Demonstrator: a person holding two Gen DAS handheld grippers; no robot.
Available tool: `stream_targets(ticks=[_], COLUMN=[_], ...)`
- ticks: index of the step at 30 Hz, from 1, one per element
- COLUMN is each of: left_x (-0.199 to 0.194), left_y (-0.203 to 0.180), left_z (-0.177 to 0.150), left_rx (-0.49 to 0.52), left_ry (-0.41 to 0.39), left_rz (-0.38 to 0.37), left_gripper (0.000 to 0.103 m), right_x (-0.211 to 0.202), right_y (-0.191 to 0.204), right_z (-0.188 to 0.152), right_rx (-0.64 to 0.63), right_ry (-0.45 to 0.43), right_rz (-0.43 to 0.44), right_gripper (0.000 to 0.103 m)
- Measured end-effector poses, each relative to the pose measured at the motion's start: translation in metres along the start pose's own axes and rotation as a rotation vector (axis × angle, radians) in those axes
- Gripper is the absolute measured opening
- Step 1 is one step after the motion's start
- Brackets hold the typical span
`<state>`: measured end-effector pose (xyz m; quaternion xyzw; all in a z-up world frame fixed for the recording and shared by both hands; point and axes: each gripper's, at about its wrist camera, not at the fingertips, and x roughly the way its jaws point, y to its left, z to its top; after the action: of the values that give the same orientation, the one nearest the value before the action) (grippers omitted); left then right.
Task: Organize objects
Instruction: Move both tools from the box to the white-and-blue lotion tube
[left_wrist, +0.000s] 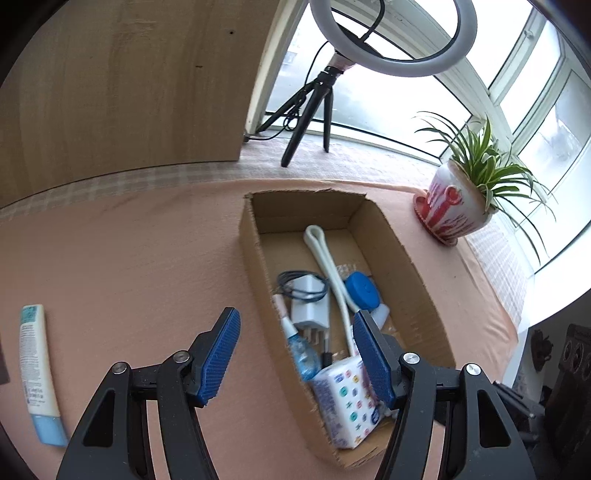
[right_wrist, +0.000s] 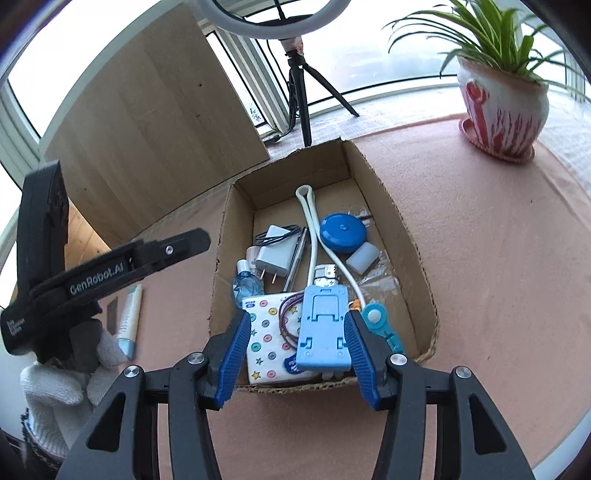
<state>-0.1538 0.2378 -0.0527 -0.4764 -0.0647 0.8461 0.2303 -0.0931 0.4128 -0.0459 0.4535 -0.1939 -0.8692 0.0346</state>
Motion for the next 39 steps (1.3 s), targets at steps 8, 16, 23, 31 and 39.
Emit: stream_targets(ticks=[8, 16, 23, 31, 39], left_x=[-0.03, -0.072, -0.089, -0.089, -0.077], left_y=[0.046, 0.114, 0.181, 0.238, 0.263], left_z=[-0.032, -0.054, -0.075, -0.088, -0.088], left_rx=[-0.017, -0.115, -0.234, -0.295, -0.338], left_ry=[0.013, -0.02, -0.006, 0.039, 0.052], left_rz=[0.073, 0.141, 0.14, 0.088, 0.003], left_gripper=[0.067, 0.069, 0.075, 0.085, 0.085], right_x=[-0.001, 0.028, 0.065, 0.109, 0.156], right_y=[0.028, 0.083, 0.126, 0.171, 0.208], right_z=[0.001, 0.001, 0.002, -0.004, -0.01], right_rx=[-0.04, -0.128, -0.146, -0.148, -0.122], right_ry=[-0.004, 0.052, 0.151, 0.281, 0.399], right_rz=[0.039, 0.108, 0.2, 0.293, 0.36], right_gripper=[0.049, 0.049, 0.049, 0.049, 0.049])
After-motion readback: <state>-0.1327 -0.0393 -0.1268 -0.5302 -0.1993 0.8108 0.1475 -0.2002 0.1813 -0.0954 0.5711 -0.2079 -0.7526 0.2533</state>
